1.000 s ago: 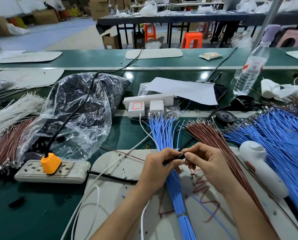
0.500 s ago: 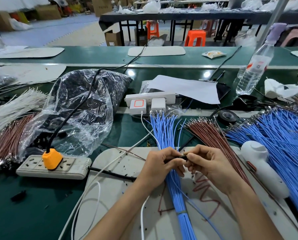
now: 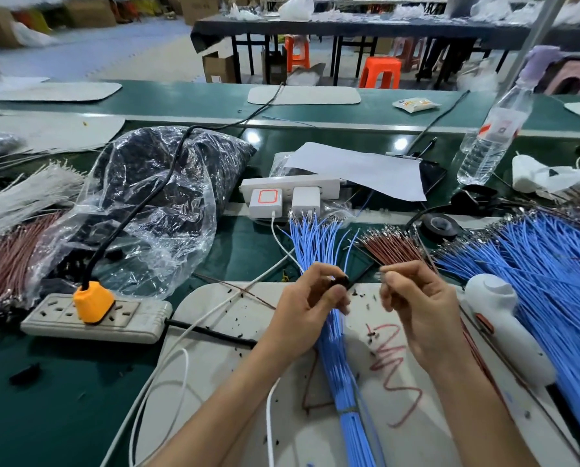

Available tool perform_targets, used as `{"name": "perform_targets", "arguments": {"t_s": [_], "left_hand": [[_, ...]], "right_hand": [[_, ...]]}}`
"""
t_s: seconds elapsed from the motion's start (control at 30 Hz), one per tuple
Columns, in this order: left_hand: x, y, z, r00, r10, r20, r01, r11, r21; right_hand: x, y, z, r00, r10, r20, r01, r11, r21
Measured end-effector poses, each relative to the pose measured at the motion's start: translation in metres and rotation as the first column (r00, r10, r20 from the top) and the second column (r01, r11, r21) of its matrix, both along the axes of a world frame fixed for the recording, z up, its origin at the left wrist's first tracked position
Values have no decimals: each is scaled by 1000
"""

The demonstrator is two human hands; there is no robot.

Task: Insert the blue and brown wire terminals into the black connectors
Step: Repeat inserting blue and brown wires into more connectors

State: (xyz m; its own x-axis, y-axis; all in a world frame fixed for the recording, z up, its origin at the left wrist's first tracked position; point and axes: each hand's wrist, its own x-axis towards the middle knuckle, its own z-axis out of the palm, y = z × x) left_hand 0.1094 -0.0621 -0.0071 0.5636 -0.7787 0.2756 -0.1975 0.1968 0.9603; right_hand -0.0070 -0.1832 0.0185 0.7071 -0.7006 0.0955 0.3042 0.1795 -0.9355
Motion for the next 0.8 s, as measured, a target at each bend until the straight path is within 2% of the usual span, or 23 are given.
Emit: {"name": "perform_targets", "arguments": {"t_s": [0.07,0.13,0.2,0.3,0.37,0.53,0.67,0.73,0.8], "left_hand": [[1,0,-1,1000,28,-2,-28,1000,14],[0,-1,-2,1000,28,15,-28,999,25],[0,-1,-3,997,26,70,-28,999,27],[-2,-1,-2,982,20,189,-27,999,32],[-4,-1,-1,977,13,214,-23,999,45],[-3,0,-3,967,-15,255,-8,996,88],[-4,1,-3,965,-28,260,0,994,108],[-4,-1,-2,965,-27,262,-7,992,124],[-3,-1,-3,961,-13,276,-24,991,130]], "right_hand": [[-3,-2,2,999,-20,45,19,999,32],[-1,4,2,999,-18,33,18,1000,-8],[3,12,2,1000,6,15,-5,999,-36],[7,19,1,999,42,26,-42,999,15],[6,18,1,999,36,30,-36,999,-3],[4,22,1,1000,20,-22,-24,980,-195],[6,24,-1,994,-71,-77,35,918,-395],[5,23,-3,983,-142,-114,60,846,-529],[4,20,-3,968,-215,-131,62,709,-703]]}}
